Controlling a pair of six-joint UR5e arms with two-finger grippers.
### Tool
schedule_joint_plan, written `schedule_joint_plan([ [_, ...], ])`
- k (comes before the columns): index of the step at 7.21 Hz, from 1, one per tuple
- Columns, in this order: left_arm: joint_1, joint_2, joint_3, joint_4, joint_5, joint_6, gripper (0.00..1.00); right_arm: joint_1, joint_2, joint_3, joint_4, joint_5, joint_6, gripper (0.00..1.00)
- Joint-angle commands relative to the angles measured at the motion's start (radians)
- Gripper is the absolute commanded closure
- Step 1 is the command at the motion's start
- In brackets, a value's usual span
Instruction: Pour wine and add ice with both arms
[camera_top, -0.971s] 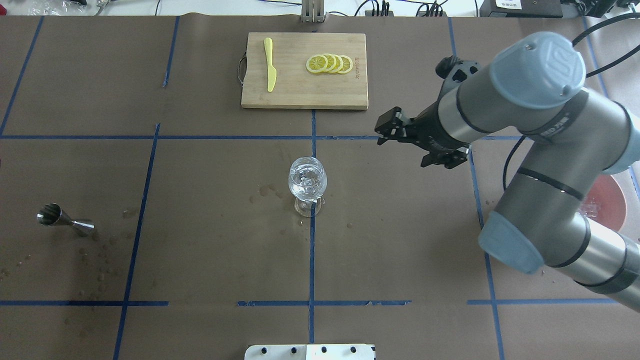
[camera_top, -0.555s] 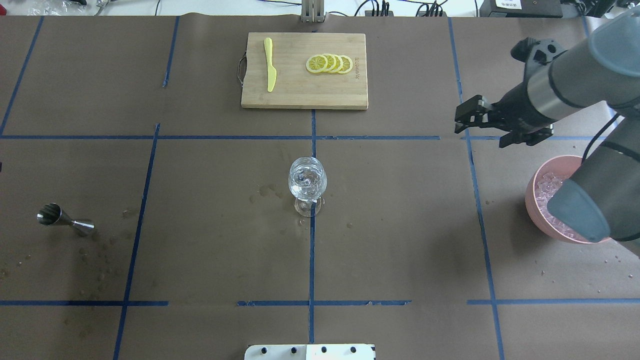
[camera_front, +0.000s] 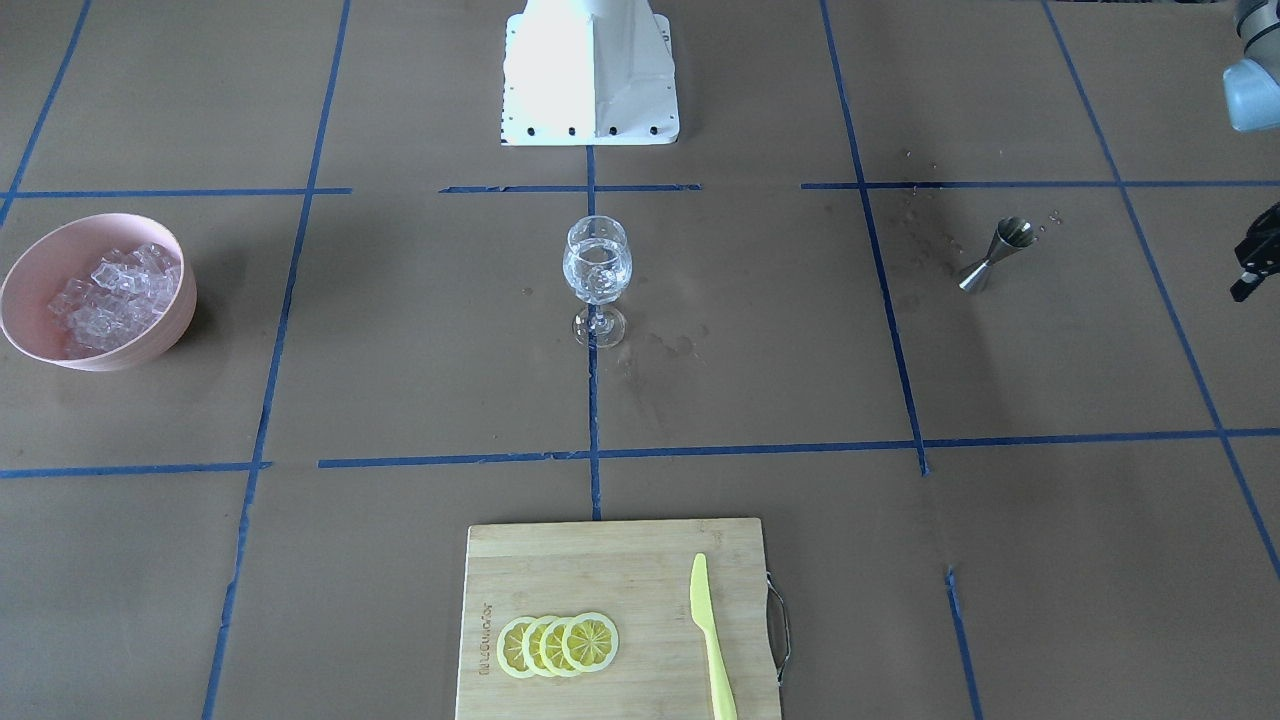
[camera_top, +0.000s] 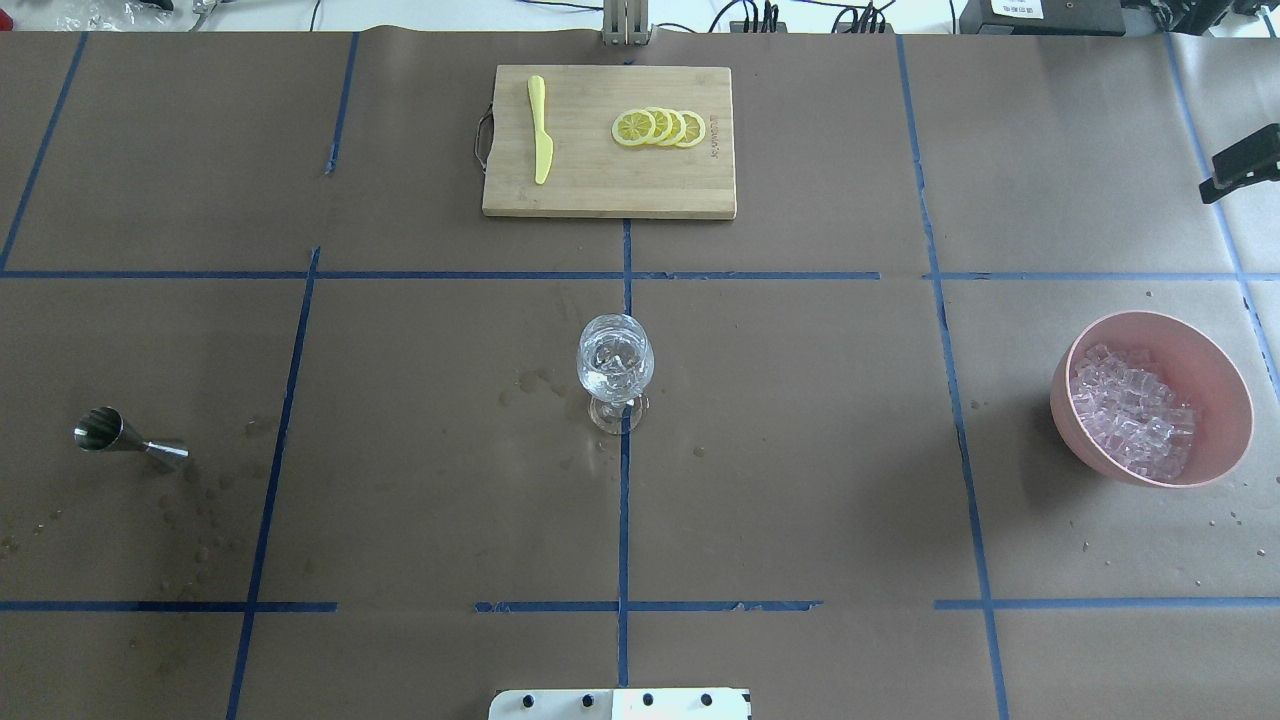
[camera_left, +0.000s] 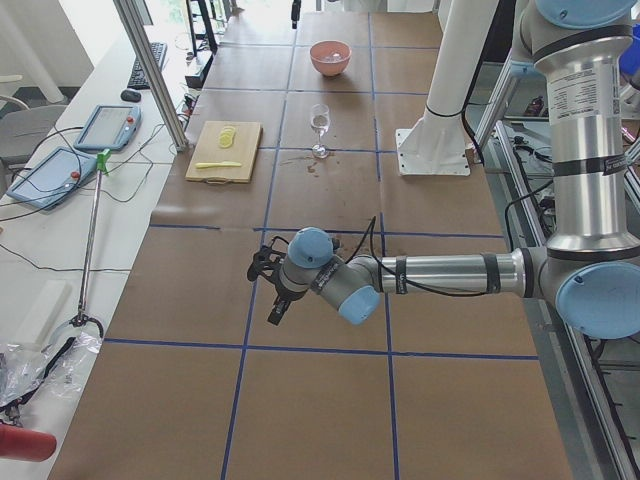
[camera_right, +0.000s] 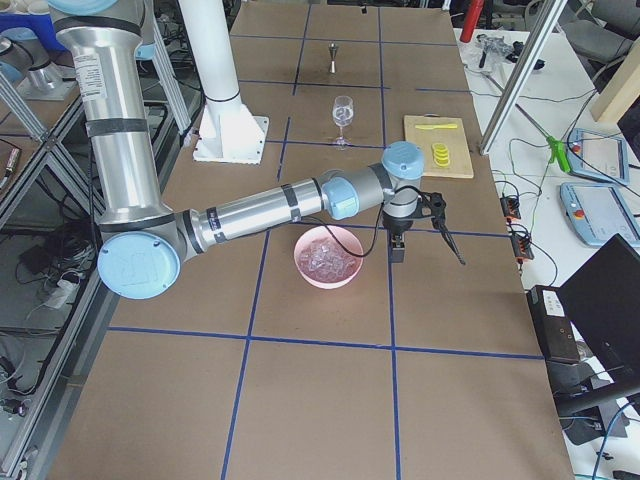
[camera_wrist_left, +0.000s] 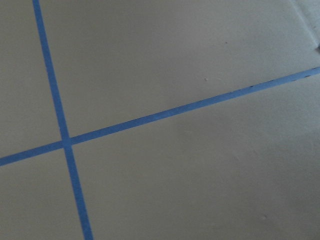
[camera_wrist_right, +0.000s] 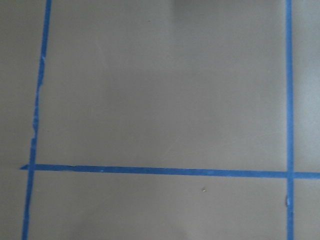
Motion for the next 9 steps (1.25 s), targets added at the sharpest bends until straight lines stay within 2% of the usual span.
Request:
schedule_joint_plan([
  [1,-0.123,-0.151,-0.022,0.386,0.001,0.176,0.0,0.073,-0.007,-0.105,0.0,0.004,-0.201,0.0],
  [2,-0.155,-0.164,-0.074,0.503,0.0,0.183,0.0,0.086,-0.011,-0.126,-0.002,0.033,-0.246,0.0],
  [3,-0.158,-0.129,-0.092,0.524,-0.02,0.177,0.0,0.086,-0.014,-0.124,0.0,0.036,-0.245,0.0],
  [4,-0.152,-0.066,-0.091,0.526,-0.094,0.18,0.0,0.086,-0.019,-0.115,0.003,0.038,-0.245,0.0],
  [5,-0.149,0.01,-0.102,0.514,-0.109,0.185,0.0,0.086,-0.03,-0.112,0.006,0.038,-0.245,0.0],
  [8,-0.149,0.062,-0.091,0.416,-0.095,0.179,0.0,0.084,-0.041,-0.117,0.012,0.067,-0.233,0.0],
  [9,-0.151,0.071,-0.093,0.402,-0.016,0.182,0.0,0.084,-0.041,-0.118,0.013,0.067,-0.233,0.0],
])
